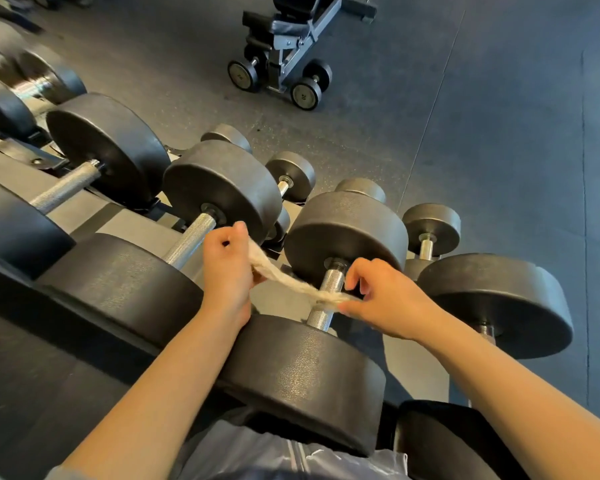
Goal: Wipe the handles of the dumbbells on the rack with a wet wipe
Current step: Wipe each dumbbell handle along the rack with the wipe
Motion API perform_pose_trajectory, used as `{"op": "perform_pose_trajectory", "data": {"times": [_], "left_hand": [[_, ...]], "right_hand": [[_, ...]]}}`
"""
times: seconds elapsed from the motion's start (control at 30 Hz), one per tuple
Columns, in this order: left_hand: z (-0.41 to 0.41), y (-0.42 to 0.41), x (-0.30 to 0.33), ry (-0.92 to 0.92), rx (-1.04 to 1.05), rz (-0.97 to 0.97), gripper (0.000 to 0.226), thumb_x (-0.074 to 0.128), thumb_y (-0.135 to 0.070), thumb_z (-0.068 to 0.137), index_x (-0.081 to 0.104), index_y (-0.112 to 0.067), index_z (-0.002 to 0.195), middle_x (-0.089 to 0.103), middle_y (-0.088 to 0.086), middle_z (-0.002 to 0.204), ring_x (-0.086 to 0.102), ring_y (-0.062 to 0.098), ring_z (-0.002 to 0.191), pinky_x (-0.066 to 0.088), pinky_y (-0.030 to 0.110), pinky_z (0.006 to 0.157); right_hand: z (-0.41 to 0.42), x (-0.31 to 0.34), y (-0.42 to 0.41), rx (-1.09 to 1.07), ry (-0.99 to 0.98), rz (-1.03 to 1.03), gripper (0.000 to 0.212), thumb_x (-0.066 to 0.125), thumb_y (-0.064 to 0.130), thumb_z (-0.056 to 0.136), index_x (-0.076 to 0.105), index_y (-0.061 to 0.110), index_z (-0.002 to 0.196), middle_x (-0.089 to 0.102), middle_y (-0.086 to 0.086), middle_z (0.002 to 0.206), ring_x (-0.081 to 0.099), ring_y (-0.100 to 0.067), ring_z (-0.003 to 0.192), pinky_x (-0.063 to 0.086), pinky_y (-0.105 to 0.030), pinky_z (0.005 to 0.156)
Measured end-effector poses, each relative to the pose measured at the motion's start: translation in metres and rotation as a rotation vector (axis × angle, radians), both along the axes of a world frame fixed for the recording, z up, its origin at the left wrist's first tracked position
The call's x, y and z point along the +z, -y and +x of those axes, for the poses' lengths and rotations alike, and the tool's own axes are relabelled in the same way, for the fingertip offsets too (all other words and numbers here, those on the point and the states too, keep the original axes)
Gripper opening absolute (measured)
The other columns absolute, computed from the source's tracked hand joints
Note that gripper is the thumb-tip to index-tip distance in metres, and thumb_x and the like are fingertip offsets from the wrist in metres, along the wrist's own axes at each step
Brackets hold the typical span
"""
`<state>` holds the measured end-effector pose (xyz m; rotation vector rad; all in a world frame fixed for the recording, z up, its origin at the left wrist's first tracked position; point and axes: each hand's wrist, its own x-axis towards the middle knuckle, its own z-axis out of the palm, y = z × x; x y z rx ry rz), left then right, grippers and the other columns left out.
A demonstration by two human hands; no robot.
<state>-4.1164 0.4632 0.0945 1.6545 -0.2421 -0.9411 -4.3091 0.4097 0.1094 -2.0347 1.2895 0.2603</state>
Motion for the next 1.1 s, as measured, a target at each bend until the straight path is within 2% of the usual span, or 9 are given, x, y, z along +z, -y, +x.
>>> {"op": "perform_pose_trajectory", "data": {"times": [0.07,0.13,0.27,0.37,0.47,0.63,0.87,1.0,1.1], "left_hand": [[-0.005,0.001,0.003,0.24,-0.183,-0.064,0.006,0.058,-0.027,0.095,0.055,-0.022,0.093,0.056,-0.004,0.082,0.056,0.005,0.076,0.048,0.018,0.066],[-0.009,0.003,0.006,0.383,-0.327,-0.129,0.011,0.067,-0.019,0.088,0.058,-0.021,0.083,0.056,-0.005,0.075,0.055,-0.003,0.066,0.043,0.01,0.061],[-0.009,0.008,0.015,0.411,-0.388,-0.204,0.014,0.073,-0.015,0.083,0.06,-0.022,0.081,0.06,-0.006,0.073,0.058,-0.001,0.064,0.044,0.012,0.06],[0.003,0.008,0.017,0.531,-0.429,-0.193,0.015,0.071,-0.019,0.085,0.059,-0.027,0.081,0.061,-0.007,0.074,0.06,0.007,0.065,0.044,0.016,0.056],[0.02,0.003,0.016,0.692,-0.458,-0.155,0.01,0.069,-0.021,0.088,0.061,-0.021,0.083,0.058,-0.01,0.068,0.055,0.001,0.053,0.037,0.012,0.05],[0.028,-0.008,0.015,0.959,-0.49,-0.062,0.01,0.065,-0.02,0.091,0.064,-0.01,0.091,0.058,-0.006,0.074,0.055,0.003,0.066,0.039,0.008,0.058],[0.036,-0.014,0.02,0.955,-0.498,0.093,0.011,0.063,-0.023,0.092,0.061,-0.014,0.1,0.06,-0.002,0.084,0.055,0.008,0.072,0.039,0.016,0.058],[0.04,-0.014,0.029,1.16,-0.848,0.243,0.048,0.062,-0.022,0.092,0.047,-0.021,0.138,0.05,0.002,0.136,0.047,0.021,0.124,0.043,0.035,0.098],[0.037,-0.012,0.043,0.955,-0.899,0.093,0.04,0.057,-0.028,0.096,0.052,-0.026,0.136,0.05,-0.008,0.139,0.043,0.007,0.129,0.036,0.027,0.105]], "right_hand": [[0.016,0.004,0.003,0.007,0.123,-0.031,0.027,0.063,0.033,0.088,0.052,0.03,0.112,0.052,0.007,0.106,0.055,-0.01,0.09,0.047,-0.022,0.077],[0.036,0.004,0.004,-0.075,0.36,0.16,0.027,0.057,0.03,0.093,0.056,0.027,0.12,0.057,0.01,0.11,0.057,-0.005,0.097,0.047,-0.021,0.086],[0.052,0.0,0.005,-0.191,0.588,0.63,0.015,0.052,0.016,0.096,0.063,0.007,0.098,0.065,-0.006,0.084,0.063,-0.012,0.077,0.051,-0.027,0.078],[0.046,0.002,0.003,-0.255,0.673,0.807,0.021,0.049,0.021,0.098,0.066,0.008,0.096,0.055,-0.002,0.064,0.052,-0.01,0.056,0.049,-0.023,0.063],[0.043,0.003,0.006,-0.282,0.619,0.671,0.029,0.049,0.033,0.097,0.067,0.014,0.084,0.043,0.004,0.055,0.037,-0.008,0.049,0.034,-0.021,0.053],[0.034,0.003,0.015,-0.123,0.442,0.494,0.012,0.058,0.015,0.092,0.066,0.007,0.097,0.064,0.004,0.067,0.055,-0.001,0.051,0.045,-0.017,0.055],[0.032,0.004,0.025,0.102,0.234,0.179,0.004,0.067,0.016,0.086,0.065,0.019,0.088,0.068,0.0,0.087,0.065,-0.014,0.08,0.055,-0.027,0.076],[0.039,0.008,0.029,0.041,0.365,0.355,0.006,0.063,0.012,0.088,0.066,0.01,0.094,0.066,-0.003,0.086,0.06,-0.009,0.072,0.05,-0.02,0.066],[0.046,0.011,0.029,0.079,0.394,0.358,0.007,0.06,0.013,0.091,0.065,0.009,0.096,0.064,-0.003,0.084,0.056,-0.007,0.066,0.045,-0.019,0.062]]}}
